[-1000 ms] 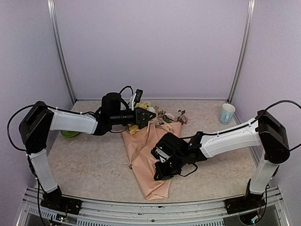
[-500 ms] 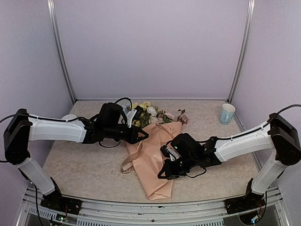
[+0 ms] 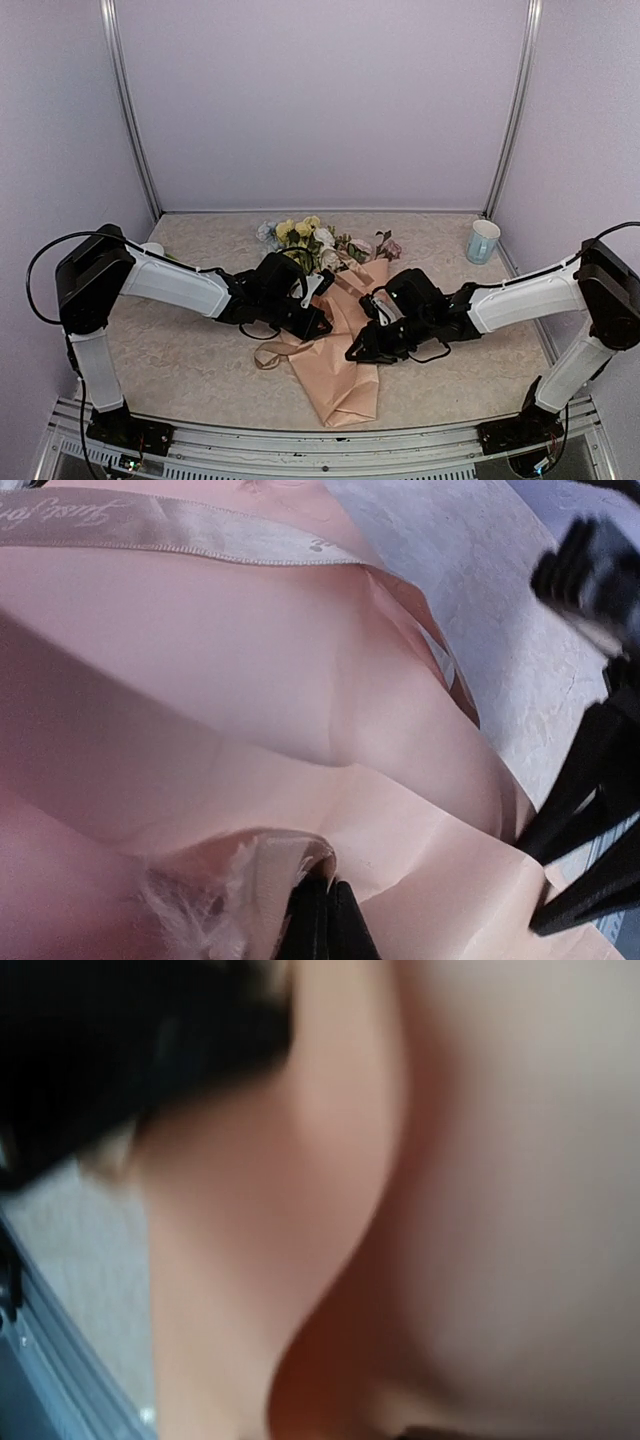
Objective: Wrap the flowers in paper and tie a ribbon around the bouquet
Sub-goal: Adjust the folded bouquet at the center of the board.
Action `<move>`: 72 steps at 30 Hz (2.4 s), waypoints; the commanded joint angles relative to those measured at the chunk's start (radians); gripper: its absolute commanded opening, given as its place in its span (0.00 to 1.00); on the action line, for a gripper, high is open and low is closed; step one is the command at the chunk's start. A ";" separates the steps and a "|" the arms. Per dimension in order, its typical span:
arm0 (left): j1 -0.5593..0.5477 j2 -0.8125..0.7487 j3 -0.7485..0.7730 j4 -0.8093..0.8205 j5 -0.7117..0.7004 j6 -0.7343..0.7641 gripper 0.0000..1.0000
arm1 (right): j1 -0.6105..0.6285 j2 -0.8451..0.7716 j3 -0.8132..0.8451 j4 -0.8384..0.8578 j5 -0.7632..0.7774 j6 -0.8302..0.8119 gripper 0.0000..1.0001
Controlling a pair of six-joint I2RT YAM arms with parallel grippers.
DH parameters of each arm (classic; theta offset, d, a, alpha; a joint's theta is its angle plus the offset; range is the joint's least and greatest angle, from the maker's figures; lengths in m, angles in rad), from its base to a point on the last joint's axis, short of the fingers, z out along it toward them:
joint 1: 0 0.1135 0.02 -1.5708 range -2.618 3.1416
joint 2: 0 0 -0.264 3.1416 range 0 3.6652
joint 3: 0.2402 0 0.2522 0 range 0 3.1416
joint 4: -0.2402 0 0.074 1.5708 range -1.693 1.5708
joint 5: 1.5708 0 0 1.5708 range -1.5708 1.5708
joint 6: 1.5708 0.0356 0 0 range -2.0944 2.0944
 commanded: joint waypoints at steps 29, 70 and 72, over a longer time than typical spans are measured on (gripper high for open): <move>0.005 -0.003 -0.009 0.036 0.028 0.016 0.00 | -0.221 0.247 0.379 -0.116 -0.062 -0.443 0.42; -0.004 -0.189 0.102 -0.113 -0.033 0.073 0.00 | -0.284 0.030 0.090 0.053 -0.007 -0.274 0.00; -0.007 -0.177 0.110 -0.112 -0.029 0.063 0.00 | -0.298 0.038 0.063 0.067 0.000 -0.267 0.00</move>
